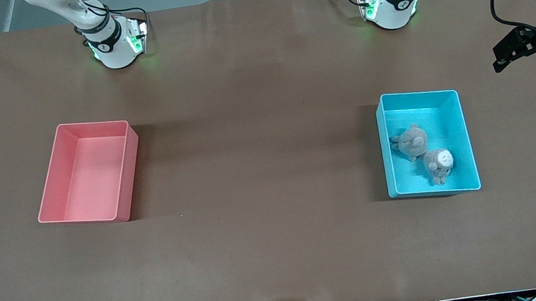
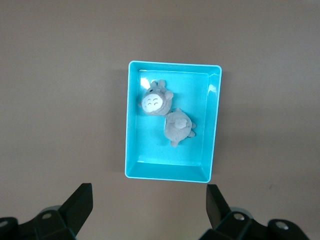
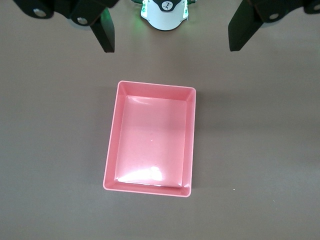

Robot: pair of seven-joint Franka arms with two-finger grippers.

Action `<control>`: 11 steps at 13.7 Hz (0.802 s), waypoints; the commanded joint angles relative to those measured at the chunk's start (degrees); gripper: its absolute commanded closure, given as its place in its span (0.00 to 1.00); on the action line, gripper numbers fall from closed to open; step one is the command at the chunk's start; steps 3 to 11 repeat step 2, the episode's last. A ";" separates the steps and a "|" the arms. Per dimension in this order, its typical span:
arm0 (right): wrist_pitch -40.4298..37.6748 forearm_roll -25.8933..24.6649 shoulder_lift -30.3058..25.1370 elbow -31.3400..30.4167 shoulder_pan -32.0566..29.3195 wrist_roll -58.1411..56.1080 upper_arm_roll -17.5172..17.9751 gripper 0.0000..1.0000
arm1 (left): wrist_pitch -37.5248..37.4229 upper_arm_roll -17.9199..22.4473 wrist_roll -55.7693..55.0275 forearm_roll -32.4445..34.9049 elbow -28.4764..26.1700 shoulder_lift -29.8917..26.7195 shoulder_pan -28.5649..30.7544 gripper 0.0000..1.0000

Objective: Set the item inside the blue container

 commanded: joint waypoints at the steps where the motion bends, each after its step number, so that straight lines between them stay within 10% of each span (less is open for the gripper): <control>1: 0.39 0.74 -2.13 -2.41 -1.50 -0.24 0.78 0.00 | 0.24 0.18 0.32 -0.07 0.51 0.27 0.07 0.00; 11: 0.39 0.74 -2.13 -2.50 -1.50 -0.24 0.69 0.00 | 0.24 0.18 0.32 -0.16 0.51 0.27 0.07 0.00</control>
